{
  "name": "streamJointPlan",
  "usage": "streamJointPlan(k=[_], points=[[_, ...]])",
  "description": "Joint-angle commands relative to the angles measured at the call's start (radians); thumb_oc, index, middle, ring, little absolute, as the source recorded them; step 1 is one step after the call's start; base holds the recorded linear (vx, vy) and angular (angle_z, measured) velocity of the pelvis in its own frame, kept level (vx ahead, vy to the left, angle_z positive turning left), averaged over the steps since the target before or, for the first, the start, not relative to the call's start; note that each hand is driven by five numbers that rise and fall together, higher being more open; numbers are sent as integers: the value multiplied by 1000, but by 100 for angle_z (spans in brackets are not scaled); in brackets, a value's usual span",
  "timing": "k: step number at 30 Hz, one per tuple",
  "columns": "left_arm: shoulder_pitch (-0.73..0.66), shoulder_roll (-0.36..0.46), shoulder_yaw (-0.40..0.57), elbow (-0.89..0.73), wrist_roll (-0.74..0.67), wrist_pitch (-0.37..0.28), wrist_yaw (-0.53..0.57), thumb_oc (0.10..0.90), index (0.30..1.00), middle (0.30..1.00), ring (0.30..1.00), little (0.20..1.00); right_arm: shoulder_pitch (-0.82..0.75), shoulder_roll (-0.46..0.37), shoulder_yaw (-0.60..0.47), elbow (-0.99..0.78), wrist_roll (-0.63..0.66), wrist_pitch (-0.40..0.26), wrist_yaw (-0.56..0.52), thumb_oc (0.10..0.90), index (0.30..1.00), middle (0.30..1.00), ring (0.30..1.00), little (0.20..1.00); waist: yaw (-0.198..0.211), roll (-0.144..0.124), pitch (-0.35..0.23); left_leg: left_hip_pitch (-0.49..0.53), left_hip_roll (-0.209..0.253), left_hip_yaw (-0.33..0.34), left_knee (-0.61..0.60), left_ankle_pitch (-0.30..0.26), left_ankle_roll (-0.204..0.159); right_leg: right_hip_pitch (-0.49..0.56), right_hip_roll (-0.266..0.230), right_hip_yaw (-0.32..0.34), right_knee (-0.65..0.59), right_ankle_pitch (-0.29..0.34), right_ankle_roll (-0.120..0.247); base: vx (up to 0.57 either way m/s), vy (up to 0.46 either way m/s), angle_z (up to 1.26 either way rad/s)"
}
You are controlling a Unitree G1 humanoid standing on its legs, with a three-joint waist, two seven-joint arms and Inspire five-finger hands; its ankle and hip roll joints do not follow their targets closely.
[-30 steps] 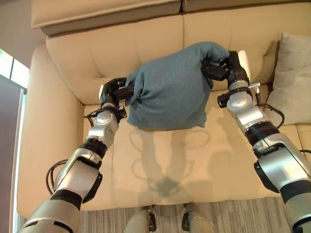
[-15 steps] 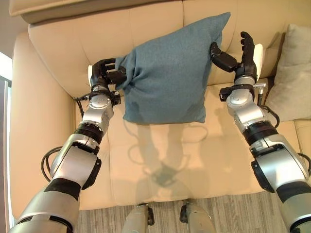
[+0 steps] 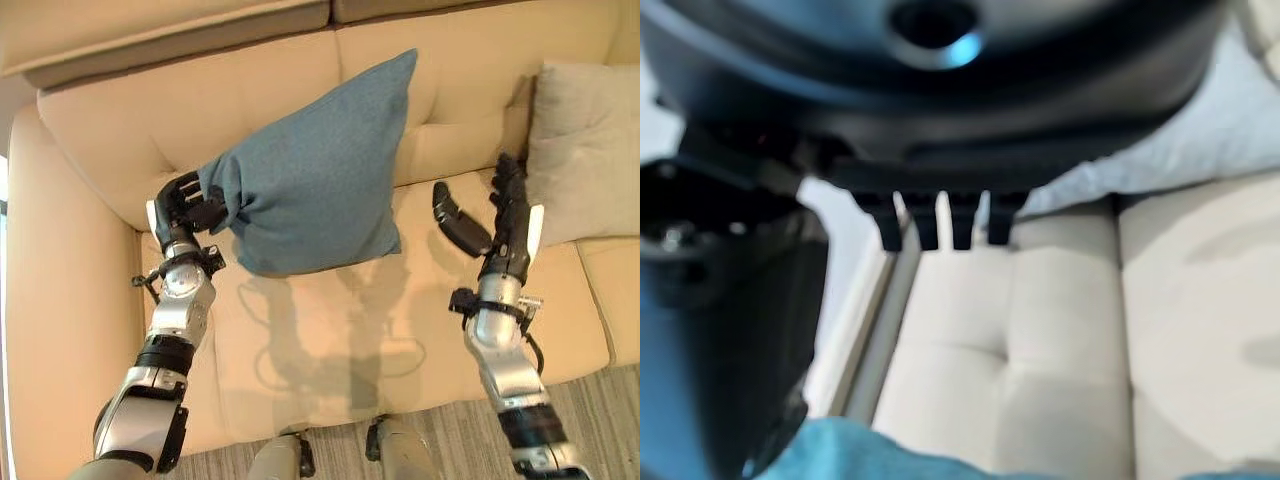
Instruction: Pick up all the scattered cushions and arrange them neatly on the sofa.
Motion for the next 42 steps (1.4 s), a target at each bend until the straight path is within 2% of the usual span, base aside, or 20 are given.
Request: streamJointPlan(k=[1,4,5,6,7,8,10,11,13,14,16,17,20,21,22,24,30,35,37,42], points=[[-14,64,-3,99,96,-55,34,800,900,900,900,900,23,-12,-21,-188,-56,-184,36,800,900,900,900,900,-2,24,-176,-41,36,-12,9,-87,-41,57,-21,-4,8,-141,99,24,-17,7],[-67,78,-22,163,127,-38,13,800,900,900,900,900,53,-38,33,-264,34,-205,174,800,900,900,900,900,-12,22,-181,-31,38,-7,9,-93,-44,63,-17,0,9,-146,99,7,-5,2],[-70,79,-22,165,127,-39,12,800,900,900,900,900,53,-39,32,-265,37,-204,177,800,900,900,900,900,-13,21,-180,-34,37,-8,9,-88,-43,60,-18,0,8,-141,98,0,0,0],[-110,82,-31,204,118,-34,4,800,900,900,900,900,79,-47,58,-306,140,-222,275,800,900,900,900,900,-21,20,-181,-32,39,-5,9,-89,-45,60,-15,3,8,-141,99,0,0,0],[-110,82,-31,205,118,-34,4,800,900,900,900,900,79,-46,57,-306,141,-222,275,800,900,900,900,900,-21,20,-182,-33,39,-6,9,-88,-44,59,-16,2,8,-141,99,21,-35,3],[-172,91,-51,251,117,-22,-24,800,900,900,900,900,93,-69,127,-341,339,-224,444,800,900,900,900,900,-26,15,-181,-26,42,-2,9,-92,-48,61,-13,5,9,-143,100,1,-34,1],[-185,90,-55,265,116,-17,-36,800,900,900,900,900,99,-89,136,-356,382,-216,489,800,900,900,900,900,-28,13,-183,-28,42,-1,9,-88,-48,59,-13,4,8,-139,99,-4,-36,-1],[-242,99,-88,321,122,-1,-66,800,900,900,900,900,97,-97,195,-354,633,-169,646,800,900,900,900,900,-29,8,-184,-25,43,0,9,-86,-51,62,-12,2,8,-139,98,5,-39,-4],[-296,102,-130,365,133,17,-85,800,900,900,900,900,82,-114,294,-317,819,-98,736,800,900,900,900,900,-23,5,-185,-18,45,2,9,-86,-56,68,-12,0,9,-142,98,15,-44,-2],[-327,105,-154,374,124,15,-116,800,900,900,900,900,53,-166,359,-257,784,-56,739,800,900,900,900,900,-18,2,-186,-13,44,0,9,-86,-59,72,-12,-2,9,-144,98,0,0,0],[-328,106,-153,375,124,15,-116,800,900,900,900,900,51,-165,360,-256,783,-57,739,800,900,900,900,900,-19,2,-188,-18,43,-1,9,-82,-58,68,-12,-3,8,-140,97,0,0,0],[-362,101,-184,382,119,11,-138,800,900,900,900,900,10,-171,432,-128,778,-2,756,800,900,900,900,900,-7,2,-182,-9,43,-1,9,-84,-62,78,-14,-9,7,-142,98,-6,-19,4],[-377,89,-205,375,118,10,-145,800,900,900,900,900,-34,-153,475,-27,761,14,759,800,900,900,900,900,2,5,-178,-8,42,-6,9,-83,-63,82,-16,-15,7,-143,97,1,-21,6],[-371,77,-205,353,97,3,-142,800,900,900,900,900,-67,-118,490,62,752,14,736,800,900,900,900,900,10,7,-179,-9,41,-8,9,-82,-63,84,-16,-16,7,-144,96,-2,-14,4],[-371,78,-205,352,97,3,-142,800,900,900,900,900,-69,-116,491,65,752,13,737,800,900,900,900,900,10,6,-178,-9,41,-9,9,-82,-63,84,-16,-16,7,-144,96,0,0,0],[-354,69,-225,250,74,-19,-133,800,900,900,900,900,-157,-47,491,237,700,4,670,800,900,900,900,900,28,10,-179,-9,37,-13,9,-81,-63,88,-18,-22,7,-145,95,1,-8,6],[-298,57,-255,78,53,-49,-121,800,900,900,900,900,-336,70,424,591,580,-12,518,800,900,900,900,900,69,19,-182,-4,29,-30,9,-83,-62,109,-20,-37,7,-155,90,14,-7,11],[-217,82,-227,-87,147,-74,-90,800,900,900,900,900,-405,81,362,637,514,-33,447,800,900,900,900,900,96,21,-194,6,23,-43,9,-89,-62,131,-22,-48,7,-166,87,33,-9,11],[-167,86,-190,-135,128,-93,-86,800,900,900,900,900,-416,73,353,617,503,-35,437,800,900,900,900,900,102,20,-200,7,21,-46,9,-89,-60,135,-23,-50,7,-167,87,37,-4,15],[-125,118,-161,-198,136,-85,-90,800,900,900,900,900,-438,65,350,570,480,-27,426,800,900,900,900,900,121,17,-214,29,19,-52,9,-99,-60,163,-22,-61,7,-179,85,44,-5,4]])
